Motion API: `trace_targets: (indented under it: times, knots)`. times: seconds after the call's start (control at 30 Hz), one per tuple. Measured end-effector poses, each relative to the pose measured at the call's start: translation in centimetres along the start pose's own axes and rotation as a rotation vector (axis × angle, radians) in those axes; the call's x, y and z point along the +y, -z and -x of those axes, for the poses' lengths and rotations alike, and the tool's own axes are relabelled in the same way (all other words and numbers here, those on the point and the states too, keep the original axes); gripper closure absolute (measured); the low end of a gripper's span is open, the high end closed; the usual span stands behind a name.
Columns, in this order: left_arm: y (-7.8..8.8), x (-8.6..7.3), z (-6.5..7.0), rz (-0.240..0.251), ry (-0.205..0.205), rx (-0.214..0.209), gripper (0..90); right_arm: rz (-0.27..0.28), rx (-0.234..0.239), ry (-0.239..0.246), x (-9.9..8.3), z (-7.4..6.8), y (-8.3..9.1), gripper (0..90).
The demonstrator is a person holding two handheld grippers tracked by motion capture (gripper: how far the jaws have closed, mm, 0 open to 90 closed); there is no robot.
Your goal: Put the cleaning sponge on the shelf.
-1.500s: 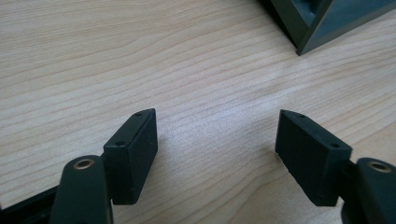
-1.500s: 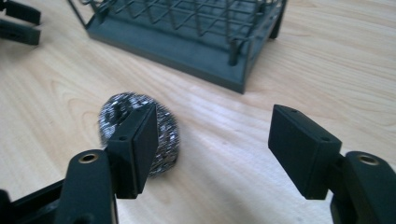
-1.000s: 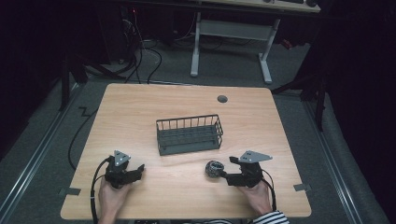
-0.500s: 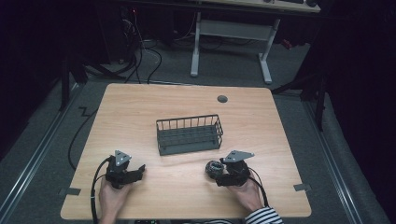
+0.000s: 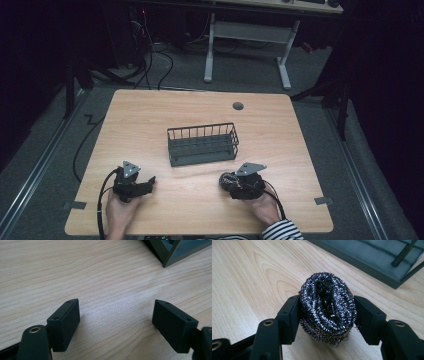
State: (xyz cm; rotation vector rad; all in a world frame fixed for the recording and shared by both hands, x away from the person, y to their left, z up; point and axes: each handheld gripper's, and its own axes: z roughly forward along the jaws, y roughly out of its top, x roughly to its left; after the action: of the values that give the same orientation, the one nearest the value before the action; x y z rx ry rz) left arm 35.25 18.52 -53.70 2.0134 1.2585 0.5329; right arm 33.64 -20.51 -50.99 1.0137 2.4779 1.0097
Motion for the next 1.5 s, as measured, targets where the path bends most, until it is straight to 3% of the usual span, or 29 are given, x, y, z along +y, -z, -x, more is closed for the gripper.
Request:
trace_targets:
  times: [0.4, 1.0, 1.23, 1.5]
  knots:
    - [0.0, 0.0, 0.0, 0.0, 0.0, 0.0, 22.7, 0.067, 0.033, -0.005, 2.4, 0.2, 2.2, 41.9]
    - [0.0, 0.0, 0.0, 0.001, 0.0, 0.001, 22.8, 0.146, 0.047, -0.046, 8.0, 3.2, 6.0, 41.9]
    - [0.0, 0.0, 0.1, 0.002, 0.001, 0.0, 22.7, 0.169, 0.028, -0.057, 10.6, 4.4, 5.8, 41.8]
    - [0.0, -0.1, 0.1, 0.002, 0.002, 0.0, 22.7, 0.12, 0.005, -0.065, 12.7, 5.4, 3.6, 41.6]
